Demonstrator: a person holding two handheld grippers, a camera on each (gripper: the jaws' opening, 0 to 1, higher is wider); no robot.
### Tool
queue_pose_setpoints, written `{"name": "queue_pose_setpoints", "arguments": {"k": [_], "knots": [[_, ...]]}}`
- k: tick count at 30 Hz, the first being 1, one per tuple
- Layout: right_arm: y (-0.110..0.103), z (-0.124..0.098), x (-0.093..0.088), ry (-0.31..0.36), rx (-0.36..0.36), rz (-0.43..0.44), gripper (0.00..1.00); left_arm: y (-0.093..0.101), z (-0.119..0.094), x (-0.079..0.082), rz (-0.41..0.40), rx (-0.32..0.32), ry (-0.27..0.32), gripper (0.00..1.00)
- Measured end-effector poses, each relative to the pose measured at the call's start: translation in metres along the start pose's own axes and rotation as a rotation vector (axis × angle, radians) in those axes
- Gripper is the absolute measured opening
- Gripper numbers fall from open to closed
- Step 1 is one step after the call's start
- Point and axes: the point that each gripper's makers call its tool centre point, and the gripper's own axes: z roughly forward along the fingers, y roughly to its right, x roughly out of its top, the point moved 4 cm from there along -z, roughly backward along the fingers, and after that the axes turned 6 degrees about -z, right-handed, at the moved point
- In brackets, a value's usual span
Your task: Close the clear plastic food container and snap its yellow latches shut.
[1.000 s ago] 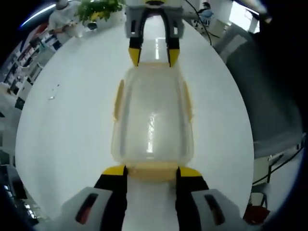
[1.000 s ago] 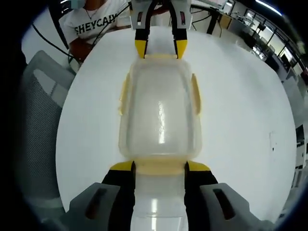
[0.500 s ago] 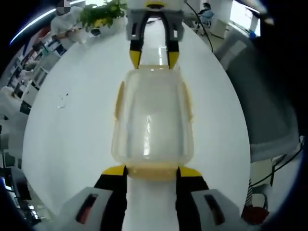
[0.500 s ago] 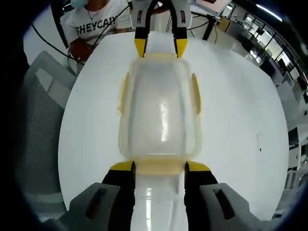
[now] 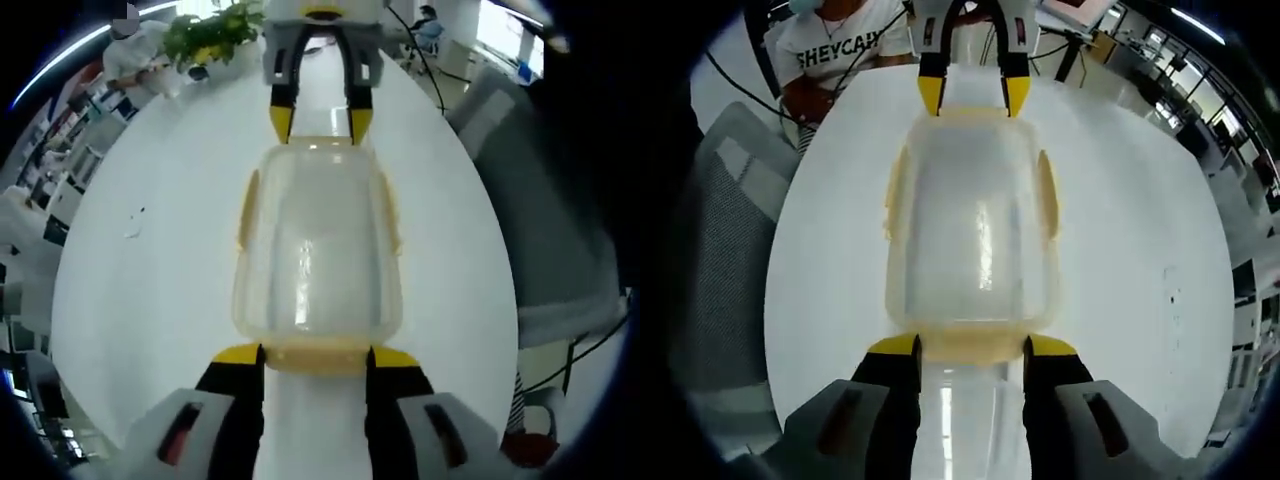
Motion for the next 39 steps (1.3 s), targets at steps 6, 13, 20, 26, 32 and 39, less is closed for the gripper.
{"name": "queue_pose_setpoints", "arguments": {"k": [6, 13, 20, 26, 32, 39], "knots": [[-0.005, -0.004, -0.004, 0.006, 0.013, 0.012, 0.36, 0.005, 0.001, 0.005, -0.011, -0.005, -0.014, 0.34], [-0.006, -0.008, -0.015, 0.018, 0.019, 0.006, 0.36, 0.010, -0.001, 0.017, -0.018, -0.007, -0.012, 0.34], [-0.008, -0.015, -0.032, 0.015, 0.026, -0.005, 0.36, 0.013, 0.010, 0.034, -0.031, -0.012, -0.025, 0.34], [-0.010, -0.020, -0.049, 0.017, 0.036, -0.003, 0.36, 0.018, 0.017, 0.049, -0.036, -0.015, -0.021, 0.34], [-0.012, -0.025, -0.064, 0.024, 0.040, 0.010, 0.36, 0.018, 0.022, 0.064, -0.032, -0.018, -0.025, 0.34], [-0.014, -0.031, -0.079, 0.032, 0.042, 0.017, 0.36, 0.020, 0.029, 0.077, -0.033, -0.022, -0.030, 0.34]]}}
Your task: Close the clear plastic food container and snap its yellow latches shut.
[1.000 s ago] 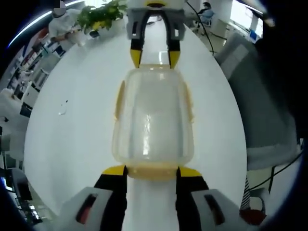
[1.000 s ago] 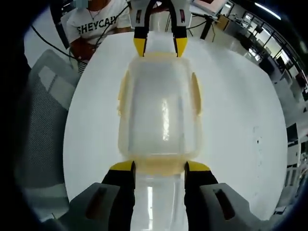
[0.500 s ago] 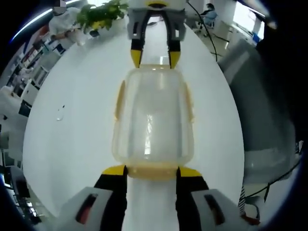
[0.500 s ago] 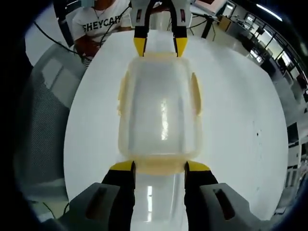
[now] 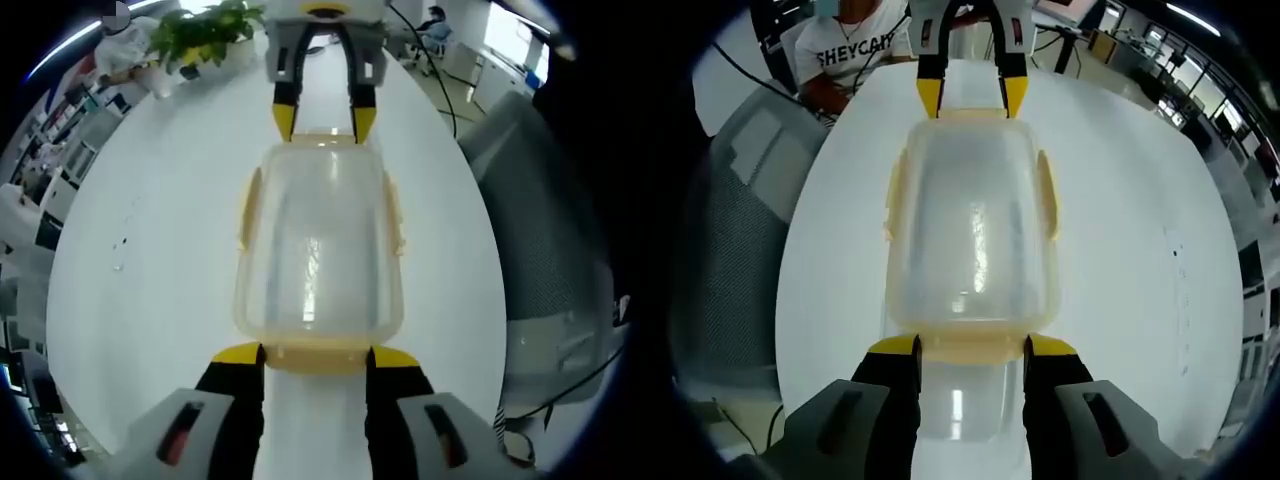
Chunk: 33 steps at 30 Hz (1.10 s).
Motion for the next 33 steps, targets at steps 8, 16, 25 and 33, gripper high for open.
{"name": "queue_pose_setpoints", "arguments": {"k": [8, 16, 25, 33], "knots": [[-0.003, -0.006, -0.015, 0.003, 0.009, 0.009, 0.36, 0.004, 0.007, 0.015, 0.001, -0.009, -0.006, 0.34], [-0.007, -0.011, -0.030, 0.008, 0.012, 0.013, 0.36, 0.007, 0.015, 0.029, 0.000, -0.009, -0.010, 0.34], [-0.013, -0.016, -0.049, 0.006, 0.019, 0.021, 0.36, 0.013, 0.025, 0.045, -0.002, -0.020, -0.017, 0.34], [-0.014, -0.022, -0.063, 0.005, 0.013, 0.026, 0.36, 0.012, 0.032, 0.059, 0.002, -0.025, -0.012, 0.34]]}}
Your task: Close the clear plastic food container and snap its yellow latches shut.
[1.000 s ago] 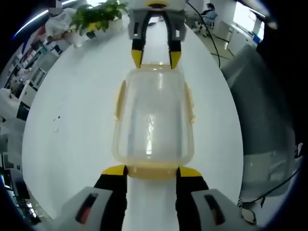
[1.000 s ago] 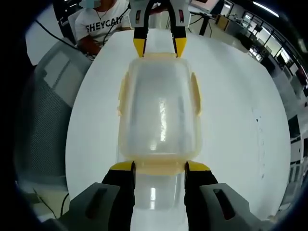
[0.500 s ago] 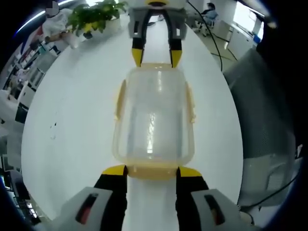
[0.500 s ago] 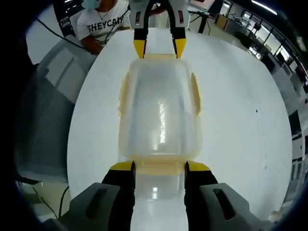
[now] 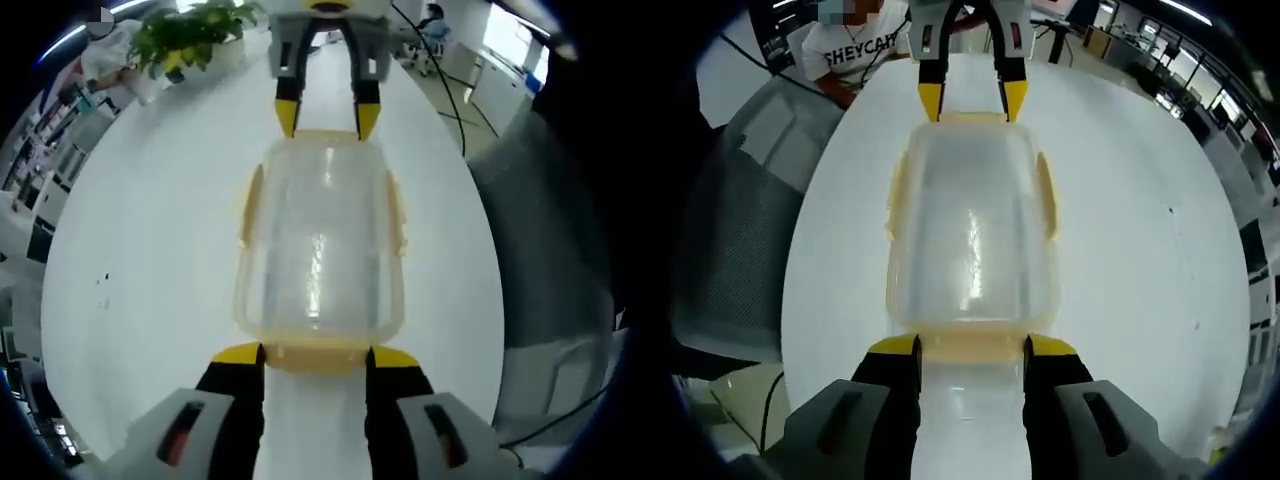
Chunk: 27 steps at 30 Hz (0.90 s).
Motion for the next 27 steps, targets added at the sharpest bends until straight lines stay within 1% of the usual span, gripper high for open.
{"name": "queue_pose_setpoints", "arguments": {"k": [6, 17, 27], "knots": [[-0.002, -0.002, -0.008, 0.004, 0.005, 0.003, 0.36, 0.002, 0.005, 0.006, -0.004, -0.005, 0.003, 0.34], [-0.003, -0.009, -0.024, 0.012, 0.005, 0.014, 0.36, 0.003, 0.008, 0.023, 0.002, -0.013, 0.022, 0.34], [-0.006, -0.015, -0.035, 0.006, 0.011, 0.019, 0.36, 0.007, 0.014, 0.033, -0.001, -0.020, 0.032, 0.34]]}}
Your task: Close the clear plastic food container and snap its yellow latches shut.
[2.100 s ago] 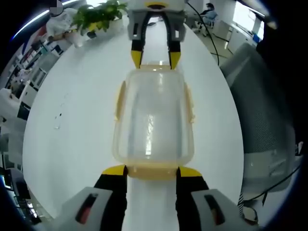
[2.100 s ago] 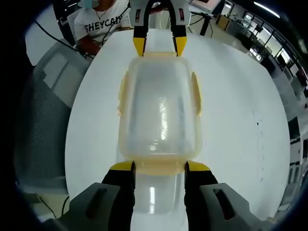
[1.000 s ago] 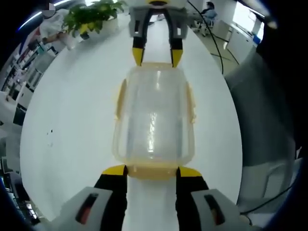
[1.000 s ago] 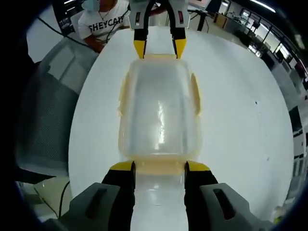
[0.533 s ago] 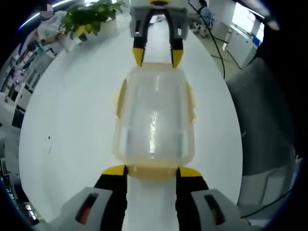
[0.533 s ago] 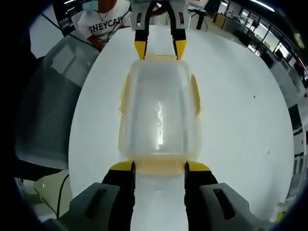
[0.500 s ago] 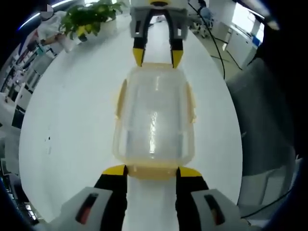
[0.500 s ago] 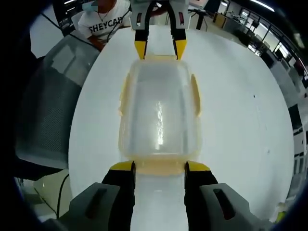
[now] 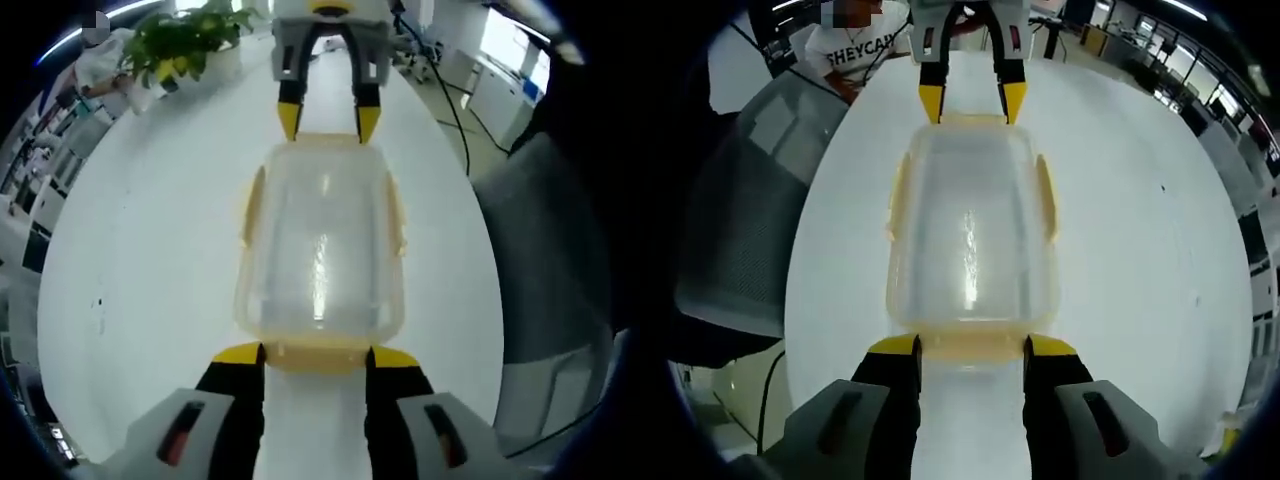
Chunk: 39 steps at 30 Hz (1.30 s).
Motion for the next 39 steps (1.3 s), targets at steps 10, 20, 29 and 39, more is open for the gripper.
{"name": "queue_pose_setpoints", "arguments": {"k": [10, 20, 29, 39], "knots": [[-0.004, -0.008, -0.015, 0.003, -0.004, 0.017, 0.36, 0.003, 0.008, 0.016, 0.003, -0.014, 0.019, 0.34], [-0.004, -0.005, -0.022, -0.001, 0.001, 0.023, 0.36, 0.002, 0.013, 0.019, 0.008, -0.018, 0.019, 0.34], [-0.002, -0.004, -0.025, 0.009, 0.000, 0.021, 0.37, 0.002, 0.016, 0.019, -0.016, -0.037, 0.010, 0.34], [-0.004, -0.002, -0.029, 0.011, -0.019, 0.018, 0.37, 0.004, 0.020, 0.019, -0.022, -0.057, -0.006, 0.34]]}}
